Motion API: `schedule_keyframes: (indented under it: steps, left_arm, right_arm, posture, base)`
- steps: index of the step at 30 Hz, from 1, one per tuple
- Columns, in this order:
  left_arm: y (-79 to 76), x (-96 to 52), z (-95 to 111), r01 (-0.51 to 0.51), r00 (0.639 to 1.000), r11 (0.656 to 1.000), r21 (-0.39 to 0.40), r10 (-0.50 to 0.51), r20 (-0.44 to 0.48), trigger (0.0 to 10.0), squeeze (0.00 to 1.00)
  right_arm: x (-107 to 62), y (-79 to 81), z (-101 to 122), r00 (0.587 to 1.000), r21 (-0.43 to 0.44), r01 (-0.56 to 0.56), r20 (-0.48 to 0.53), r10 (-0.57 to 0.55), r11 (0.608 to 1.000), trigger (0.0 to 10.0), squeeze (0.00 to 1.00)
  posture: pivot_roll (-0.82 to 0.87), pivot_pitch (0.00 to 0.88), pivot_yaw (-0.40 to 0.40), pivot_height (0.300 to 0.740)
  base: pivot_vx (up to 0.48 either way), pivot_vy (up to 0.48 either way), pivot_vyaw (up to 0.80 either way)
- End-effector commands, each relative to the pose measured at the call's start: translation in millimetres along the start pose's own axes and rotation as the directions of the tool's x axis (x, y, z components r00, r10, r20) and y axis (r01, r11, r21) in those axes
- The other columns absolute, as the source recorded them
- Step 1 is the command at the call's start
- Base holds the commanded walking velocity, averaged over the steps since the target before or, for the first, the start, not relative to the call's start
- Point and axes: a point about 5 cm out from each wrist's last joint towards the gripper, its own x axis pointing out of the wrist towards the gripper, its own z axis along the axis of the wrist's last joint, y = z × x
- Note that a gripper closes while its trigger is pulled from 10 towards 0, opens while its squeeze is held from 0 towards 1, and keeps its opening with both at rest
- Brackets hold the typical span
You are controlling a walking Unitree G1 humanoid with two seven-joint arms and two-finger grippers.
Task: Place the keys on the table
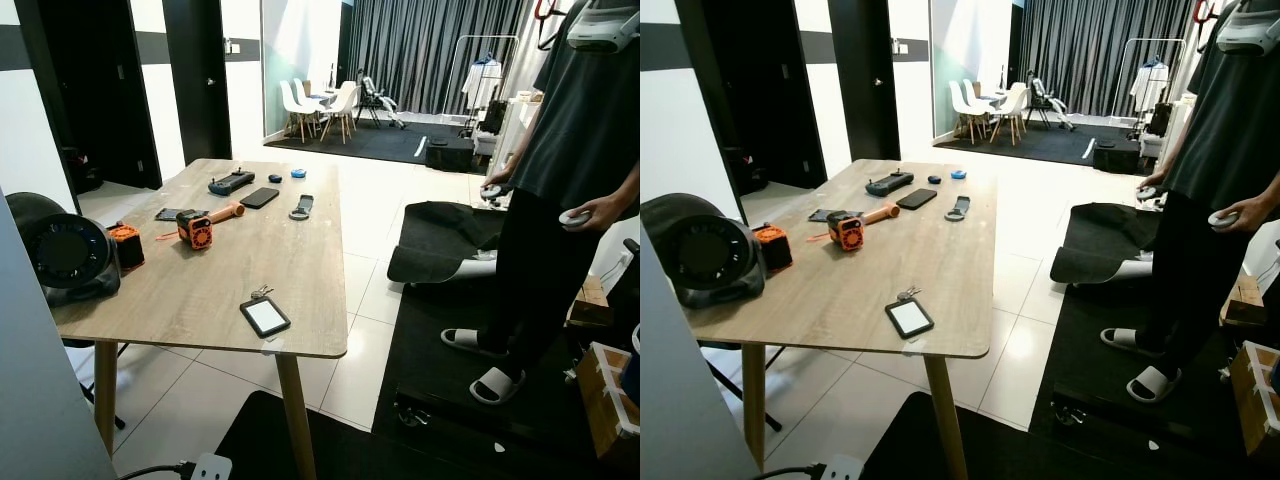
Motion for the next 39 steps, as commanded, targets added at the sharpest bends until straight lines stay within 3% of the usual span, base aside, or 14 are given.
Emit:
schedule_keyframes:
  steps: [1,4,39]
  left_arm:
    - [2.3,-0.7,-2.4,-0.006,1.000,1.000,0.015,0.006,-0.014,10.0,0.00]
    - [2.2,-0.6,-2.1,-0.006,1.000,1.000,0.014,0.007,-0.013,10.0,0.00]
    - [1.7,-0.1,-2.7,-0.010,1.000,1.000,-0.006,0.010,-0.026,10.0,0.00]
  right_arm:
    - [-0.8,-1.1,-2.2,1.000,0.010,0.008,-0.006,-0.008,1.000,10.0,0.00]
    - [-0.7,-1.3,-2.0,1.000,0.011,0.008,-0.006,-0.008,1.000,10.0,0.00]
    - [-1.3,0.4,-4.0,1.000,-0.014,-0.010,-0.012,0.010,1.000,10.0,0.00]
  posture:
    - [0.07,0.007,-0.012,0.740]
    - [0.07,0.009,-0.011,0.740]
    - [0.06,0.019,-0.006,0.740]
  base:
    - [0.000,-0.480,0.00]
    - [0.000,-0.480,0.00]
    - [0.000,0.000,0.05]
